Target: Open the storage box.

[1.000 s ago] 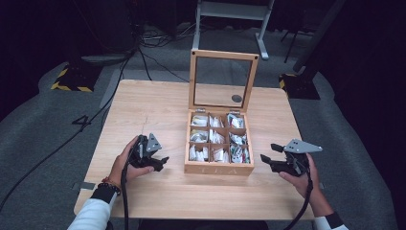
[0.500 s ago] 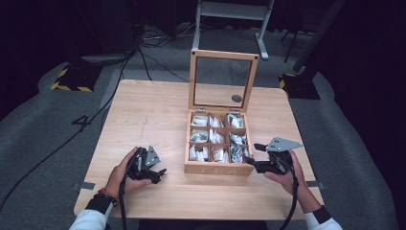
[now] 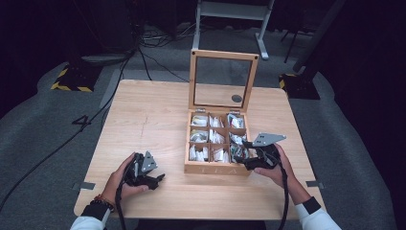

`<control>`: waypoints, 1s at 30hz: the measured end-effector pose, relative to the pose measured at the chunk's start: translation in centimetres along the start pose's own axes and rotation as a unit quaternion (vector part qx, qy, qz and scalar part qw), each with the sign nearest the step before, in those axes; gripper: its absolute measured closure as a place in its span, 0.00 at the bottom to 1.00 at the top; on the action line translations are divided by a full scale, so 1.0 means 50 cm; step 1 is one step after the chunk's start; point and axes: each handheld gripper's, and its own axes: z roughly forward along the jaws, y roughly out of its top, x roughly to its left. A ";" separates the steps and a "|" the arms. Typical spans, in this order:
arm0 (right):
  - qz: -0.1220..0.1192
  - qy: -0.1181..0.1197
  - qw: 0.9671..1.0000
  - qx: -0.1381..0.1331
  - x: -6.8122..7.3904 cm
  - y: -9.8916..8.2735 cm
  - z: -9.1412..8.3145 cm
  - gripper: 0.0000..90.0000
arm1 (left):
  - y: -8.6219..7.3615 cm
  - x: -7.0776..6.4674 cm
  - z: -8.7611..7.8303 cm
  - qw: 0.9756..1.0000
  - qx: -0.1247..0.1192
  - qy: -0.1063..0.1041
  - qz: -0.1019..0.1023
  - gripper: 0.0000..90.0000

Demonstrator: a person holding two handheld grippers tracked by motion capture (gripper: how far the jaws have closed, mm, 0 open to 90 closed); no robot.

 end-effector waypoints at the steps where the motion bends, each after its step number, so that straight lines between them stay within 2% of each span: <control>1: -0.001 0.001 1.000 0.003 -0.001 0.000 0.004 0.33 | 0.000 0.000 0.000 1.000 0.000 0.000 0.000 0.22; 2: -0.002 -0.001 1.000 0.006 -0.002 0.001 0.008 0.33 | -0.002 0.000 -0.001 1.000 -0.001 0.000 0.000 0.22; 8: -0.024 0.028 0.999 -0.002 -0.006 0.011 0.017 0.33 | -0.008 -0.001 -0.003 1.000 -0.007 -0.009 -0.007 0.23; 13: -0.044 0.036 0.998 0.001 -0.006 0.015 0.019 0.32 | -0.010 0.000 -0.003 1.000 -0.007 -0.012 -0.011 0.23; 15: -0.046 0.038 0.998 0.005 -0.007 0.017 0.020 0.36 | -0.011 0.000 -0.003 1.000 -0.009 -0.014 -0.013 0.23; 16: -0.046 0.041 0.998 0.014 -0.006 0.015 0.020 0.43 | -0.011 0.001 -0.003 1.000 -0.010 -0.016 -0.015 0.23; 18: -0.048 0.043 0.998 0.020 -0.006 0.015 0.018 0.49 | -0.012 0.002 -0.003 1.000 -0.009 -0.016 -0.015 0.23; 19: -0.048 0.043 0.998 0.020 -0.006 0.015 0.018 0.49 | -0.012 0.002 -0.003 1.000 -0.009 -0.017 -0.015 0.23; 20: -0.046 0.051 0.997 0.028 -0.005 0.016 0.017 0.55 | -0.012 0.003 -0.003 1.000 -0.009 -0.018 -0.015 0.23; 22: -0.036 0.054 0.997 0.036 -0.005 0.018 0.017 0.57 | -0.012 0.003 -0.002 1.000 -0.009 -0.018 -0.015 0.23; 25: -0.031 0.052 0.997 0.050 -0.006 0.022 0.015 0.57 | -0.012 0.002 -0.003 1.000 -0.009 -0.017 -0.015 0.23; 26: -0.028 0.040 0.997 0.054 -0.003 0.025 0.012 0.52 | -0.012 0.001 -0.003 1.000 -0.010 -0.016 -0.014 0.23; 27: -0.028 0.040 0.997 0.054 -0.003 0.025 0.012 0.52 | -0.012 0.001 -0.003 1.000 -0.010 -0.016 -0.014 0.23; 28: -0.016 0.037 0.998 0.046 0.001 0.027 0.011 0.46 | -0.012 0.002 -0.003 1.000 -0.010 -0.017 -0.014 0.23; 30: -0.016 0.035 0.999 0.034 0.007 0.029 0.011 0.40 | -0.013 0.002 -0.003 1.000 -0.011 -0.018 -0.014 0.23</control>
